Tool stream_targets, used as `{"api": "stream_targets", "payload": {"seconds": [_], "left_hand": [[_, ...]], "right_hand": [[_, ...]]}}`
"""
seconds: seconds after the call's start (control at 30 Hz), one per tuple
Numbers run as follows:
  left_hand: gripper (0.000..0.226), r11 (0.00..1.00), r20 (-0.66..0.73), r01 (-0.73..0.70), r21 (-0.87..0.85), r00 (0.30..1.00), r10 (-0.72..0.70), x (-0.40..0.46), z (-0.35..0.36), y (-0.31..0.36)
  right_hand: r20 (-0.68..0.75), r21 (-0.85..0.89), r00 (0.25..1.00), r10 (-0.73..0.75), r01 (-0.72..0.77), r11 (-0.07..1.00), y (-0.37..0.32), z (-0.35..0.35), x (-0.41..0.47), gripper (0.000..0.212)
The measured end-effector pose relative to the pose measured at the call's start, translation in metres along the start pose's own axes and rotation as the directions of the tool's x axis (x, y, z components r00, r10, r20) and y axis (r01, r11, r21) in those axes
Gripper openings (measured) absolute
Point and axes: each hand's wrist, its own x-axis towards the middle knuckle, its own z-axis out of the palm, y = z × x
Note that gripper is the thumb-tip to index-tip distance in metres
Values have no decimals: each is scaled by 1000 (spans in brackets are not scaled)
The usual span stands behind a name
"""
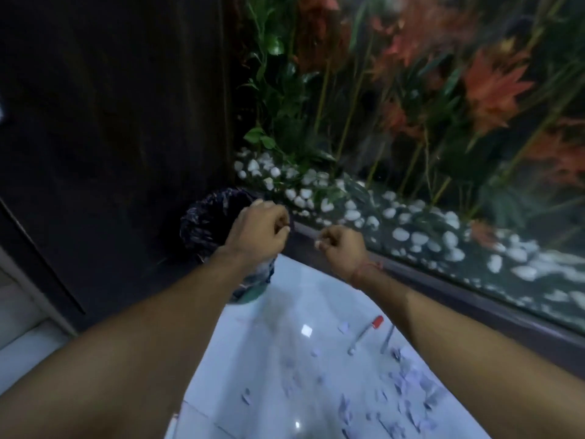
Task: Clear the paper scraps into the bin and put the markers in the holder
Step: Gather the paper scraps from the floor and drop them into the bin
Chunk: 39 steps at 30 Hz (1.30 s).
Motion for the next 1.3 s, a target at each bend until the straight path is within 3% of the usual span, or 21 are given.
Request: {"api": "stream_targets", "payload": {"seconds": [0.13,0.2,0.27,0.37,0.5,0.6,0.73,0.87,0.93,1.03,1.17,1.3], "left_hand": [[24,985,108,-142,100,986,131,-27,22,46],[32,985,208,-161,54,967,147,-51,52,74],[37,991,268,-135,-17,954,135,-78,81,97],[41,994,404,-80,-72,909,102,-113,116,127],[58,997,518,58,-52,855,-23,-164,149,142],[72,989,585,140,38,800,-136,-193,165,144],[80,972,616,181,149,752,-235,-219,174,140],[87,961,606,145,237,751,-263,-244,186,136],[86,957,570,124,264,780,-258,-254,190,136],[77,970,477,77,229,860,-181,-269,194,135],[62,980,389,3,198,918,-81,-279,194,134],[36,980,375,-26,197,926,-51,-274,198,133]], "right_hand": [[81,-16,983,167,-166,986,56,-24,-52,46],[124,-150,972,200,-181,972,95,-31,-79,49],[129,-254,970,207,-170,952,127,-31,-104,41],[107,-238,974,199,-170,956,161,-25,-147,23],[135,-352,990,50,1,936,198,-1,-203,41],[115,-463,992,49,10,886,215,7,-215,54],[52,-512,969,242,-182,839,232,1,-193,76],[131,-541,892,432,-301,785,253,-4,-170,82],[129,-540,924,359,-238,807,256,1,-173,73],[136,-560,985,106,-12,829,252,19,-191,61],[172,-518,982,-73,154,842,243,39,-223,58],[258,-495,937,-234,336,801,237,47,-240,50]]}}
